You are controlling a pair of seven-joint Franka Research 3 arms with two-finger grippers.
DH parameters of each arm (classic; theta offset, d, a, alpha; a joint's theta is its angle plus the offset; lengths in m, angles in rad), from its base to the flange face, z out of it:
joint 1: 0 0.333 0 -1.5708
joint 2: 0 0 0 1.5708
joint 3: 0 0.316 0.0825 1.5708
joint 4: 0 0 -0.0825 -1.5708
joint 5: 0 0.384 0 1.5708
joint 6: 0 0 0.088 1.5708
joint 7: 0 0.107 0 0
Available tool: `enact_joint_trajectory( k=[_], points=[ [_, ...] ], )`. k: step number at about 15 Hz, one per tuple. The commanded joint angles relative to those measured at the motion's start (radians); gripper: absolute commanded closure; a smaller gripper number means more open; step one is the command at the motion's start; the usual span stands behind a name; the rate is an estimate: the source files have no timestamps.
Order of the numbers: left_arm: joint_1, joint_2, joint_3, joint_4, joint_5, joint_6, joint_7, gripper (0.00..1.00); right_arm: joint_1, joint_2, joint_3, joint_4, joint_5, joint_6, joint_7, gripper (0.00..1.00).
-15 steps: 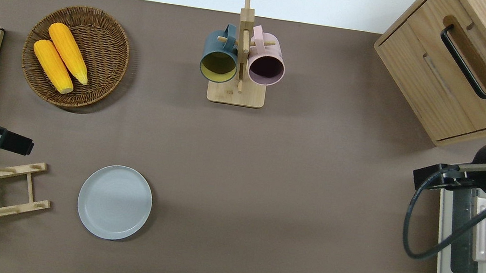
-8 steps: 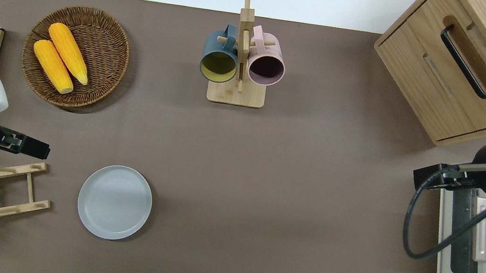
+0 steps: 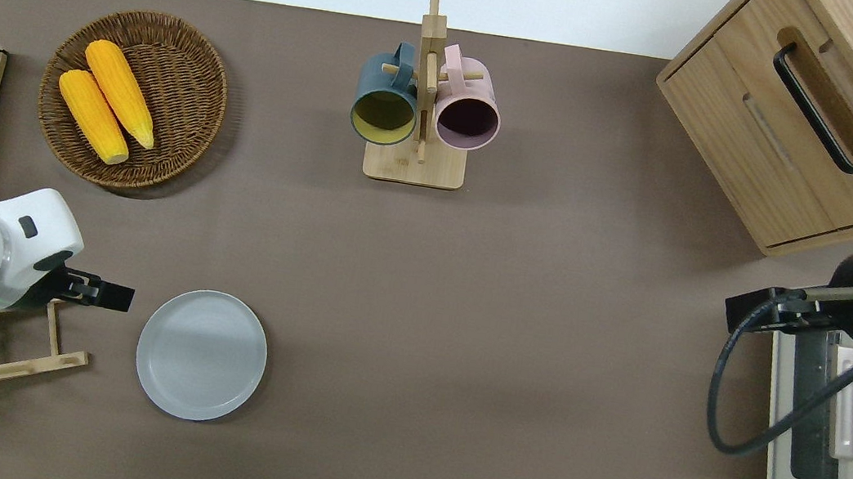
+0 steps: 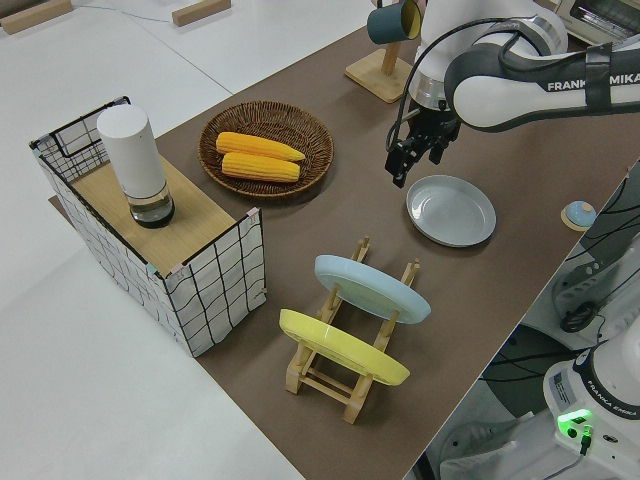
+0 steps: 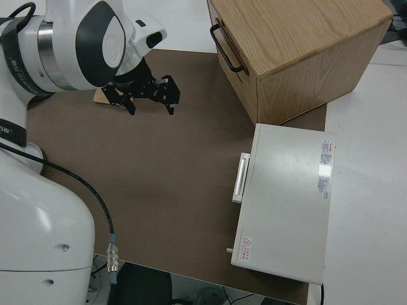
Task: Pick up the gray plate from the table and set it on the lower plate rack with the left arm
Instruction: 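Lower the left gripper onto the gray plate rim and close it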
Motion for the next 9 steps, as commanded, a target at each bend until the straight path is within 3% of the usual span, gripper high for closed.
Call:
enact_joint_trajectory(
  k=[1, 9],
  points=[
    [-0.024, -0.044, 0.005, -0.126, -0.019, 0.103, -0.012, 0.01, -0.025, -0.004, 0.022, 0.008, -0.006, -0.012, 0.012, 0.017],
    [-0.024, -0.021, 0.005, -0.262, -0.021, 0.236, -0.012, 0.01, -0.025, -0.002, 0.022, 0.006, -0.006, -0.012, 0.012, 0.017]
  ],
)
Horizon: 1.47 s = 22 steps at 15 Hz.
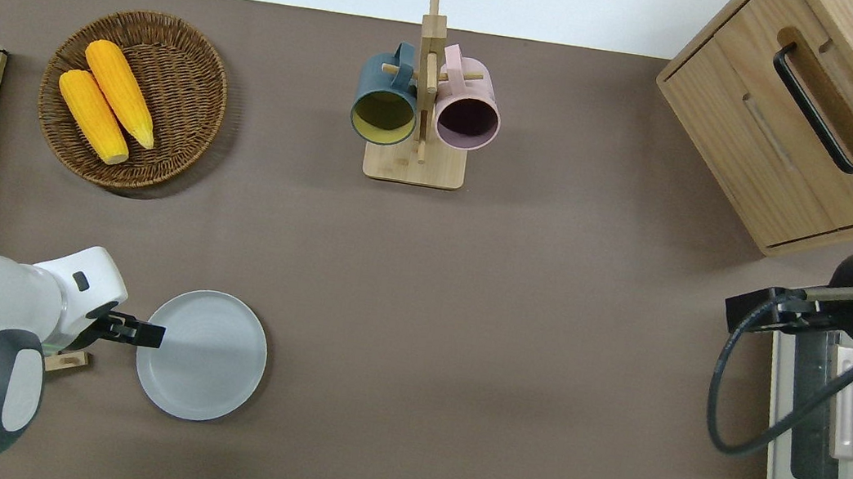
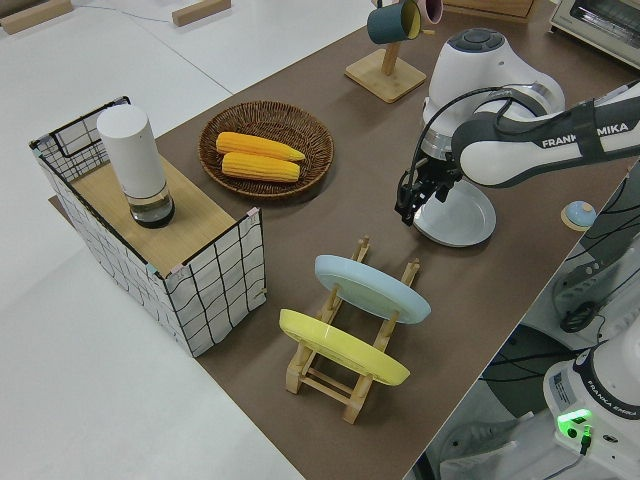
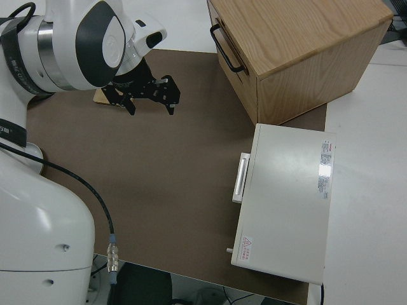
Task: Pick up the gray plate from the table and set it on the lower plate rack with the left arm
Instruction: 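Lower the left gripper onto the gray plate rim and close it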
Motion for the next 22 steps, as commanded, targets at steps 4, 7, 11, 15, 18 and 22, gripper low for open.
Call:
enact_joint_trajectory(
  k=[4, 7, 11, 15, 18, 22],
  points=[
    [-0.015, 0.012, 0.005, -0.058, -0.030, 0.067, -0.012, 0.01, -0.025, -0.002, 0.022, 0.008, -0.006, -0.012, 0.012, 0.017],
    [-0.017, 0.032, 0.005, -0.072, -0.030, 0.106, -0.012, 0.01, -0.025, -0.002, 0.022, 0.008, -0.006, -0.012, 0.012, 0.017],
    [-0.023, 0.057, 0.005, -0.072, -0.035, 0.126, -0.015, 0.01, -0.025, -0.004, 0.022, 0.008, -0.006, -0.012, 0.012, 0.017],
    [-0.038, 0.057, 0.007, -0.072, -0.035, 0.126, -0.064, 0.33, -0.025, -0.002, 0.022, 0.008, -0.006, -0.012, 0.012, 0.017],
    [-0.040, 0.055, 0.007, -0.072, -0.033, 0.126, -0.081, 0.69, -0.025, -0.002, 0.020, 0.008, -0.006, -0.012, 0.012, 0.017],
    [-0.038, 0.057, 0.007, -0.069, -0.033, 0.127, -0.081, 0.86, -0.025, -0.002, 0.020, 0.008, -0.006, -0.012, 0.012, 0.017]
  ],
)
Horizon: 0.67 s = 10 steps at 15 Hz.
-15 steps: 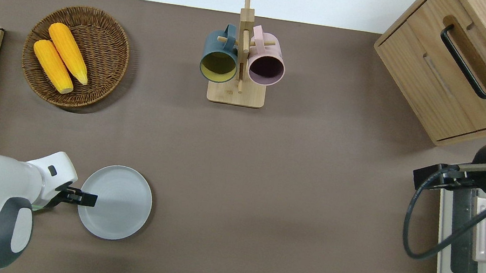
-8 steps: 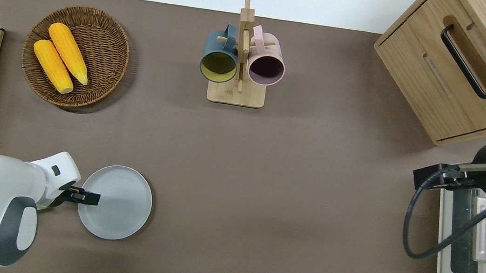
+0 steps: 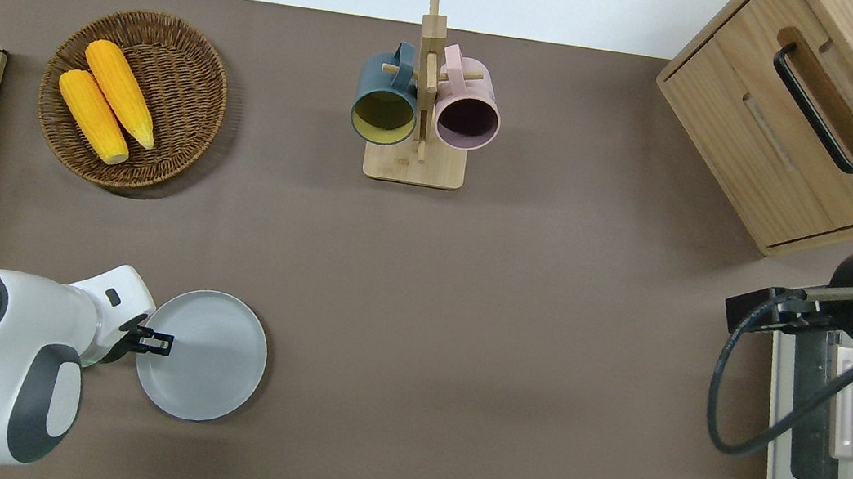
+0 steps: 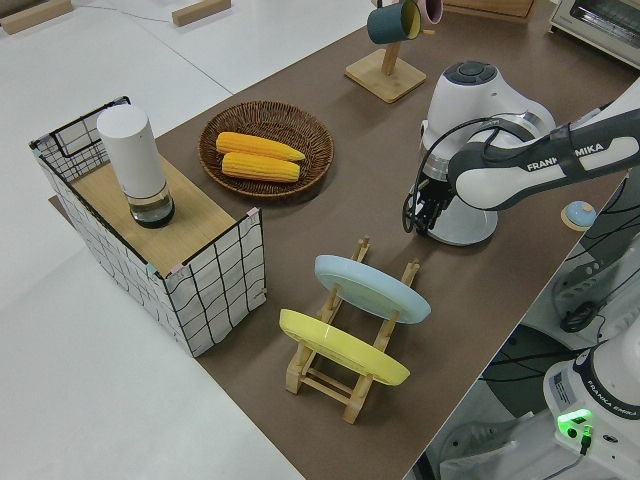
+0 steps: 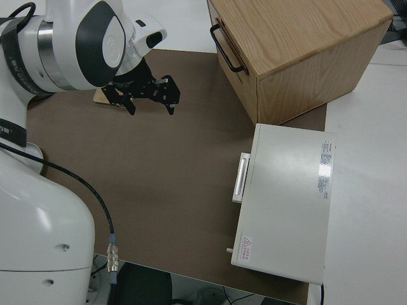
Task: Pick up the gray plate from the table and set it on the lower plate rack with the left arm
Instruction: 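Lower the left gripper onto the gray plate rim and close it, then lift the gray plate with the left gripper toward the plate rack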
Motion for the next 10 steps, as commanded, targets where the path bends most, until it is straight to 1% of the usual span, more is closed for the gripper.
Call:
enact_joint_trajectory(
  k=[1, 3, 10],
  points=[
    [-0.013, -0.008, 0.007, -0.015, -0.010, 0.031, -0.014, 0.89, -0.025, -0.002, 0.020, 0.006, -0.006, -0.012, 0.012, 0.017],
    [-0.013, -0.008, 0.007, -0.015, -0.010, 0.034, -0.013, 0.99, -0.025, -0.002, 0.020, 0.008, -0.006, -0.012, 0.012, 0.017],
    [-0.008, -0.011, 0.007, -0.009, -0.009, 0.031, -0.010, 1.00, -0.025, -0.002, 0.022, 0.008, -0.006, -0.012, 0.012, 0.017]
  ],
)
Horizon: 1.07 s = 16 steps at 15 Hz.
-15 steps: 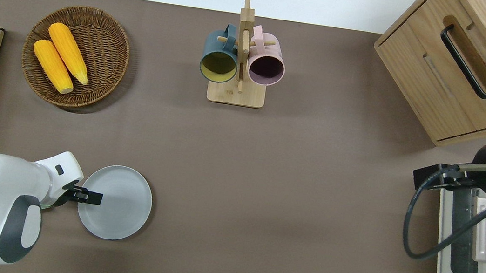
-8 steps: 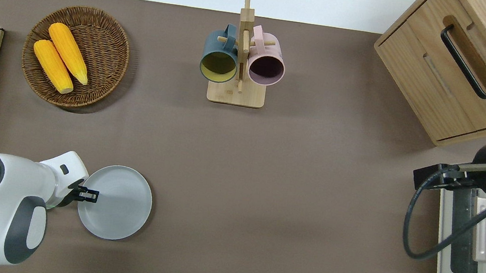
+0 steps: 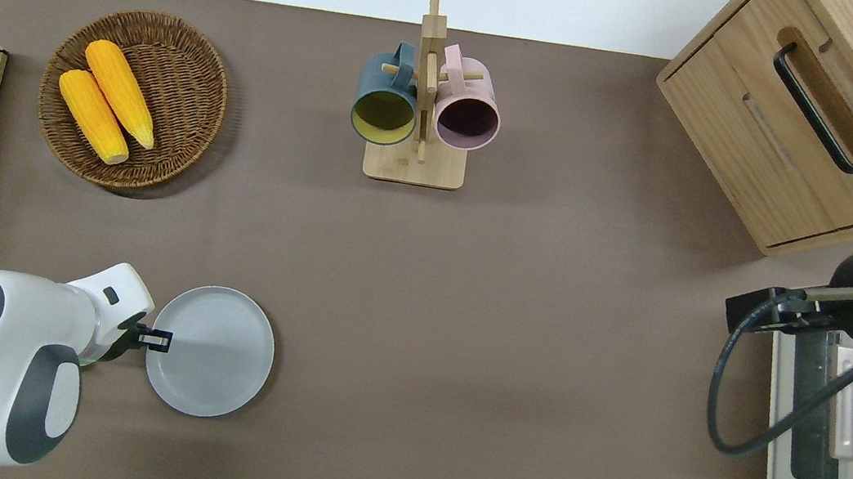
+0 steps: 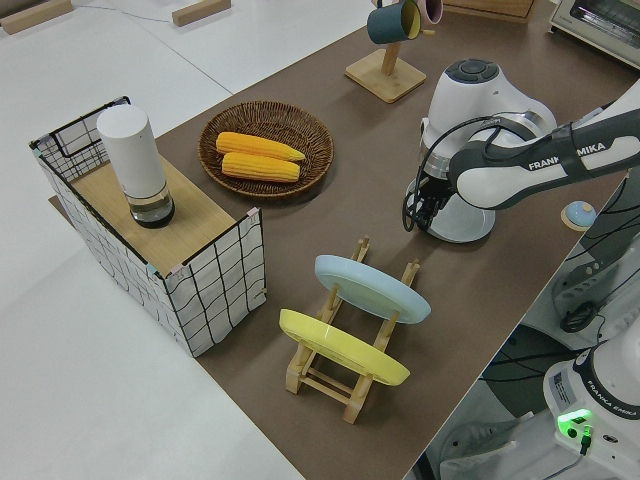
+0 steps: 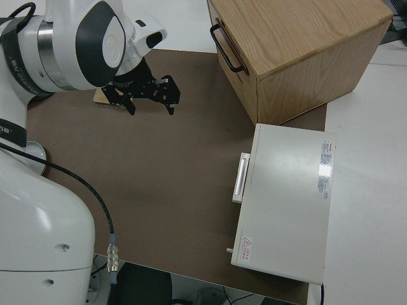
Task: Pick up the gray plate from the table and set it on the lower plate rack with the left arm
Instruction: 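Lift the gray plate with the left gripper toward the plate rack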
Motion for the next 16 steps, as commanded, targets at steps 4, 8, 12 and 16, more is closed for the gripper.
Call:
enact_joint_trajectory(
  k=[4, 8, 12, 16],
  points=[
    [0.002, -0.018, 0.016, 0.028, 0.001, -0.024, 0.007, 1.00, -0.025, -0.002, 0.022, 0.008, -0.006, -0.012, 0.012, 0.017],
    [0.005, -0.024, 0.023, 0.111, 0.004, -0.122, 0.005, 1.00, -0.025, -0.004, 0.022, 0.006, -0.006, -0.012, 0.012, 0.017],
    [0.014, -0.040, 0.024, 0.208, 0.004, -0.248, 0.005, 1.00, -0.025, -0.002, 0.022, 0.008, -0.006, -0.012, 0.012, 0.017],
    [0.026, -0.047, 0.024, 0.333, 0.004, -0.409, 0.005, 1.00, -0.025, -0.002, 0.022, 0.008, -0.006, -0.012, 0.012, 0.017]
  ],
)
